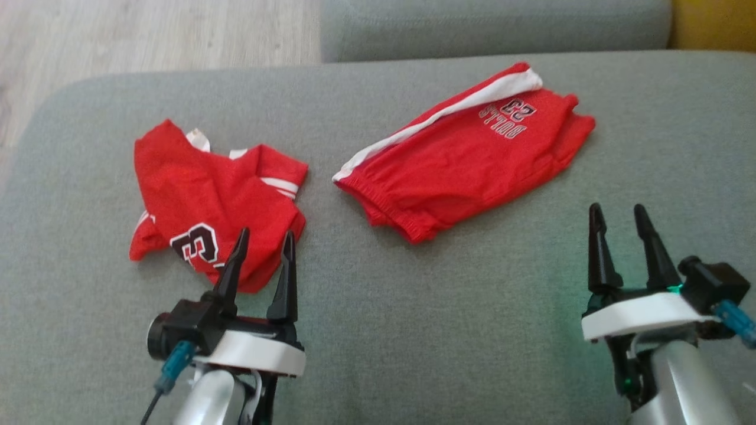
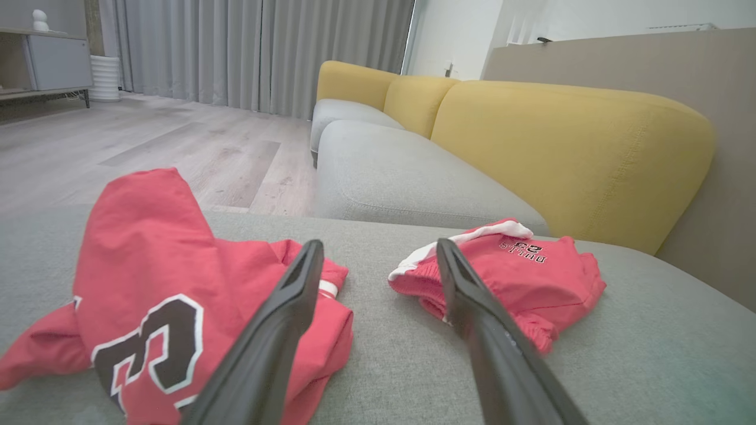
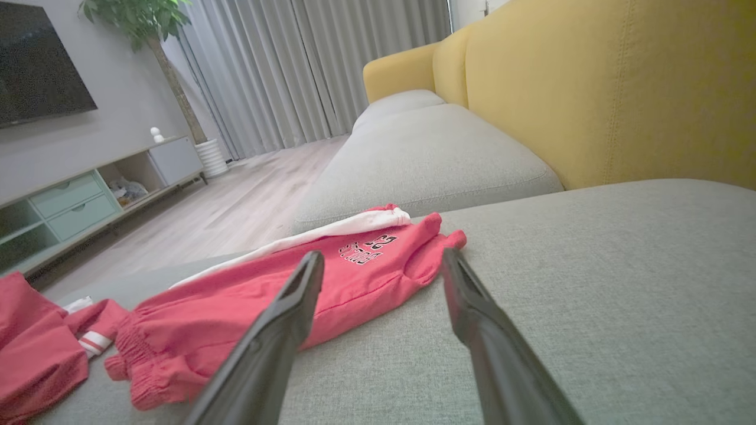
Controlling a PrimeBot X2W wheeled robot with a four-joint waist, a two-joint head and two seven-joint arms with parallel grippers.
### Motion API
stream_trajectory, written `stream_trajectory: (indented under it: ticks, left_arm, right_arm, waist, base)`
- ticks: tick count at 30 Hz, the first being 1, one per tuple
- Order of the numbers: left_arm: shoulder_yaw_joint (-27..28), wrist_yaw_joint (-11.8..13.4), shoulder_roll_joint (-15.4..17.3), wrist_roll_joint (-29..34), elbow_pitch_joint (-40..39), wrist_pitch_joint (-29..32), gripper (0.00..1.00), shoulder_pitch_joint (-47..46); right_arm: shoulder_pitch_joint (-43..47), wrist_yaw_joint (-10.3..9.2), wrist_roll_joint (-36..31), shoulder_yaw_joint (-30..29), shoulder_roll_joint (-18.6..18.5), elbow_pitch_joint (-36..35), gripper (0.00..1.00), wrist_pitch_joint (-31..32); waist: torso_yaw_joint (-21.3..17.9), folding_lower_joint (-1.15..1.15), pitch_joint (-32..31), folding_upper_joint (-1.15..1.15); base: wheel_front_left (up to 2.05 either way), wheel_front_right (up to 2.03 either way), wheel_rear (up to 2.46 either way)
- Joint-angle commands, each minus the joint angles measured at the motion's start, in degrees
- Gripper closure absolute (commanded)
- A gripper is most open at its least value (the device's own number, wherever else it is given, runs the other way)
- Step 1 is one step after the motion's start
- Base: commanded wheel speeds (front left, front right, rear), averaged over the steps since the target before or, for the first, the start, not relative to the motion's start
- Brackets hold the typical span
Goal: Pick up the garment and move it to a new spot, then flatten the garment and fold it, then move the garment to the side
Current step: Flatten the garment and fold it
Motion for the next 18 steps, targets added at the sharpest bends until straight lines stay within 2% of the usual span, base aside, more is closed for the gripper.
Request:
stream_trajectory:
  ticks: [1, 8, 14, 18]
  left_arm:
    - [2.4, -0.3, 0.0, 0.3, -2.0, -0.3, 0.00, -2.8]
    - [2.7, -1.6, -0.5, 1.2, -2.8, -0.3, 0.00, -6.2]
    - [2.5, -2.3, -0.8, -0.3, -2.6, -0.3, 0.00, -9.0]
    - [1.2, -2.6, -0.9, -1.5, -3.1, -0.3, 0.00, -10.6]
  right_arm:
    - [-3.1, -0.04, -0.6, 0.8, 0.2, -2.1, 0.00, 0.4]
    - [-14.6, -0.04, -2.6, -7.0, 0.2, 0.2, 0.00, 8.1]
    - [-28.0, -0.04, -7.5, -14.0, 0.0, 9.2, 0.00, 16.9]
    - [-35.4, -0.04, -11.6, -17.2, -2.1, 16.4, 0.00, 21.1]
  waist:
    - [0.8, 0.00, 1.7, 0.00]
    - [3.5, 0.00, 8.9, 0.00]
    - [6.3, 0.00, 13.7, 0.00]
    - [8.3, 0.00, 15.9, 0.00]
  base:
    - [0.00, 0.00, 0.00]
    - [0.00, 0.00, 0.00]
    - [0.00, 0.00, 0.00]
    - [0.00, 0.00, 0.00]
